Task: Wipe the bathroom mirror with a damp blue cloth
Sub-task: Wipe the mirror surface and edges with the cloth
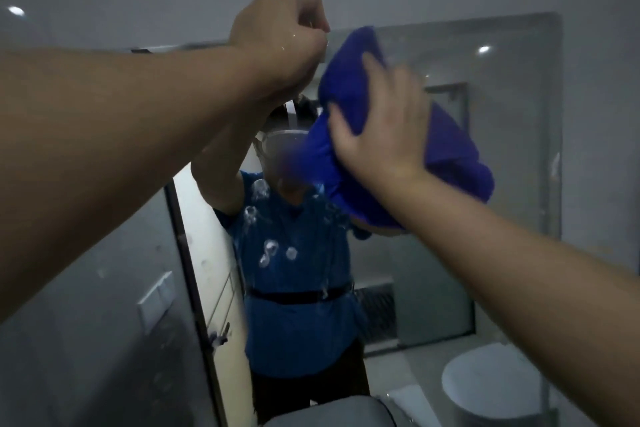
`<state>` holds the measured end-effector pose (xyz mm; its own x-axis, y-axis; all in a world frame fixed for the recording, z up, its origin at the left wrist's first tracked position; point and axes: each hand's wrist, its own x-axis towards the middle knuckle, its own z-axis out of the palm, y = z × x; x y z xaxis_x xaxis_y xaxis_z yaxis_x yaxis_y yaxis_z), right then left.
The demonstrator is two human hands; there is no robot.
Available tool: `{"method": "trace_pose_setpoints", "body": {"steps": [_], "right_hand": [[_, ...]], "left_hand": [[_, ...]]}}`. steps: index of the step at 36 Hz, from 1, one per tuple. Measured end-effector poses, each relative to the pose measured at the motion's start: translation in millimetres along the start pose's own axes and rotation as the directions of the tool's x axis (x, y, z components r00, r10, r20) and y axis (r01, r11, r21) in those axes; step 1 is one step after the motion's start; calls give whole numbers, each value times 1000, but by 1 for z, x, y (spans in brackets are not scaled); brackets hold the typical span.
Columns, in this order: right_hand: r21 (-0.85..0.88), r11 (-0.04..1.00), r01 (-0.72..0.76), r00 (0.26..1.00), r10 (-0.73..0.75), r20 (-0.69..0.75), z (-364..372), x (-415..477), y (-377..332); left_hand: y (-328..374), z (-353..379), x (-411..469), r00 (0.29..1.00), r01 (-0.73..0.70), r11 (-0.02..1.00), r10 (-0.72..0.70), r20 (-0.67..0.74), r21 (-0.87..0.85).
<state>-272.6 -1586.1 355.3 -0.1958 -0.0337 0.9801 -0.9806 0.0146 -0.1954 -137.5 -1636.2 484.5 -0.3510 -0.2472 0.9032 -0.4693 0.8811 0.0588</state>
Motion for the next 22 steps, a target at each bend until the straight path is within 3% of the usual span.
{"method": "trace_pose_setpoints", "body": {"steps": [8,12,15,19,22], "right_hand": [[269,925,269,937,-315,149,24,-165,-13],[341,810,477,774,-571,273,19,-252,32],[390,738,551,681,-667,301,6,-257,68],[338,711,616,685,-696,216,-6,-191,101],[189,784,591,782,-614,103,-16,-101,114]], "left_hand": [[-4,2,-3,998,31,999,-33,-49,-42],[-4,1,-2,998,-4,1000,3,-60,-16],[-5,2,0,997,-30,999,32,-68,28],[-7,5,2,996,-47,997,51,-76,58],[-9,9,2,996,-33,998,37,-87,49]]}}
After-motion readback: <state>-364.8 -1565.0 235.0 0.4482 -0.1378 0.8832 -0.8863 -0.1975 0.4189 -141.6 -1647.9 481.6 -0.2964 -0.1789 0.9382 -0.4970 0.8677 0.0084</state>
